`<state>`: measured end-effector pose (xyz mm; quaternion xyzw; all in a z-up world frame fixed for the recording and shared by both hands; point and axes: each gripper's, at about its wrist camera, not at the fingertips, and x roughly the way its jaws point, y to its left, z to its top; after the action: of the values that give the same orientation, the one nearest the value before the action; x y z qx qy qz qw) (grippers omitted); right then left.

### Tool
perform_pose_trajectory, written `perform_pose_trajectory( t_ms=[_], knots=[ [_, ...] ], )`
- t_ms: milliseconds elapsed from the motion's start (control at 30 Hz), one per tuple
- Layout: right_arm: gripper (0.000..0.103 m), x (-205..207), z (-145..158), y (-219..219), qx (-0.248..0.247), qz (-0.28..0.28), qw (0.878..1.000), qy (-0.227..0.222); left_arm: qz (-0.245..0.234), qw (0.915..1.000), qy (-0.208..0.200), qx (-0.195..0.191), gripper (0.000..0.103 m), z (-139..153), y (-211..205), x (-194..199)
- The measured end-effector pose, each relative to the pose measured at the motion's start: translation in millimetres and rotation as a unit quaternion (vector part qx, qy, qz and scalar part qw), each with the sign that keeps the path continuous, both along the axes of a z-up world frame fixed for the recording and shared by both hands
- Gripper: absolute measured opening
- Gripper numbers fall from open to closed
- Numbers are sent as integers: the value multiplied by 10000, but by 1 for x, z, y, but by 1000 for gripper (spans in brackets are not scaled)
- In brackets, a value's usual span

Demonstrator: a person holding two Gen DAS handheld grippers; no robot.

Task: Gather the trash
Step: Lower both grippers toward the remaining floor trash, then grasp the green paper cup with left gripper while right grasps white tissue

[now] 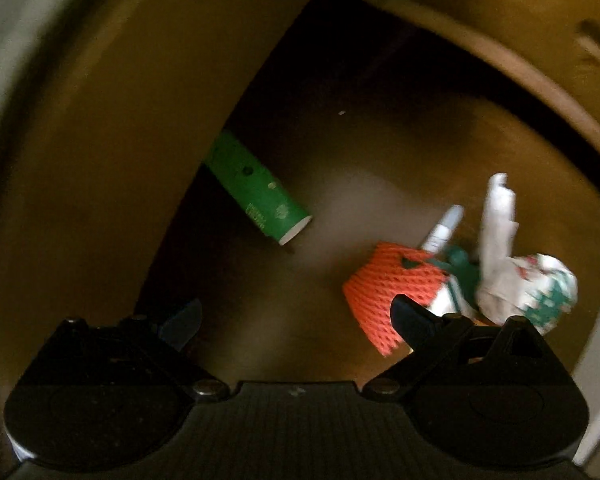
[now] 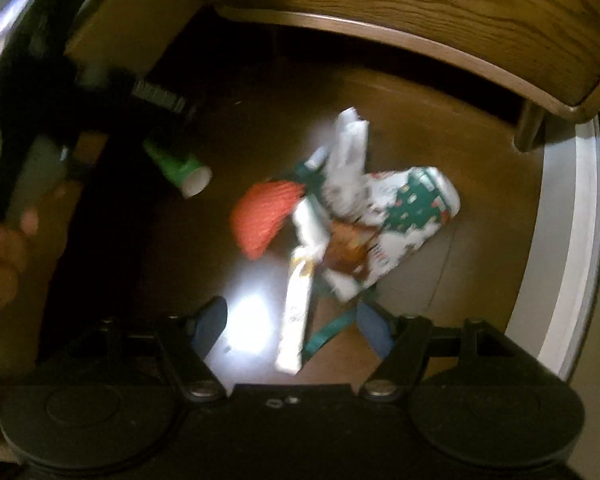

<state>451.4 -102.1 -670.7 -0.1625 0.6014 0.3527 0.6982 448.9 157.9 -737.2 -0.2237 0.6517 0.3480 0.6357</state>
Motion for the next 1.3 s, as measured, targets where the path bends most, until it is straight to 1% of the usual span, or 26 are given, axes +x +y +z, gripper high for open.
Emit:
perform_pose_trajectory(
  t_ms=[67, 133, 233, 333, 400, 467, 500, 567, 600, 667, 733, 833, 867, 900, 933, 967, 1000, 1033, 1100, 1200, 1233, 1267, 1300],
  knots=[
    [71, 21, -10, -1, 36, -132, 9999, -104, 143, 9998, 112, 84, 101, -17, 3, 0],
    [71, 41, -18, 0, 111, -183, 9997, -121, 395, 9989, 169, 206, 101, -33, 9, 1],
    [71, 65, -27, 3, 233, -84, 9996, -109, 770, 9963, 186, 330, 101, -50, 22, 0],
    [71, 84, -39, 16, 342, -69, 9994, -49, 1065, 9929, 183, 490, 101, -67, 36, 4],
    [71, 94, -47, 30, 357, -2, 9993, -83, 1138, 9909, 251, 672, 101, -75, 43, 6],
    [71, 106, -59, 43, 431, 26, 9990, -79, 1219, 9902, 265, 629, 101, -90, 49, 10],
    [71, 109, -64, 51, 445, 38, 9990, -91, 1181, 9897, 376, 716, 101, -95, 51, 12],
    [70, 113, -76, 64, 417, 111, 9991, -60, 1149, 9886, 464, 859, 101, -102, 53, 16],
    [69, 115, -85, 70, 349, 156, 9993, -50, 1167, 9878, 547, 871, 101, -107, 55, 16],
    [69, 114, -97, 79, 293, 178, 9994, -106, 1356, 9853, 631, 826, 101, -117, 59, 16],
    [69, 113, -105, 84, 251, 244, 9993, -127, 1689, 9806, 727, 683, 101, -129, 67, 13],
    [69, 115, -116, 87, 148, 225, 9995, -162, 2112, 9731, 750, 537, 101, -141, 81, 6],
    [67, 116, -122, 89, 107, 183, 9997, -137, 2095, 9729, 797, 571, 103, -145, 83, 7],
    [65, 117, -126, 89, 79, 160, 9998, -119, 2022, 9738, 821, 643, 103, -146, 82, 9],
    [56, 118, -130, 90, 36, 158, 9998, -108, 1950, 9760, 702, 661, 103, -147, 83, 12],
    [39, 119, -136, 96, -20, 142, 9998, -98, 1892, 9781, 599, 625, 103, -147, 83, 14],
    [33, 120, -139, 97, -71, 116, 9999, -96, 1834, 9794, 573, 625, 103, -148, 84, 17],
    [30, 122, -142, 97, -96, 79, 9999, -86, 1782, 9803, 564, 632, 103, -148, 84, 18],
    [29, 126, -146, 97, -110, -68, 9999, -55, 1654, 9828, 523, 630, 102, -150, 85, 20],
    [22, 131, -149, 94, -77, -298, 9995, 86, 1496, 9858, 468, 607, 100, -153, 85, 15],
    [15, 132, -149, 93, -54, -344, 9993, 117, 1462, 9866, 426, 592, 97, -154, 84, 13],
    [6, 132, -148, 92, -17, -355, 9993, 125, 1437, 9871, 402, 583, 91, -154, 84, 10],
    [4, 132, -147, 92, 12, -348, 9993, 116, 1397, 9877, 392, 575, 86, -155, 83, 8]
  ],
)
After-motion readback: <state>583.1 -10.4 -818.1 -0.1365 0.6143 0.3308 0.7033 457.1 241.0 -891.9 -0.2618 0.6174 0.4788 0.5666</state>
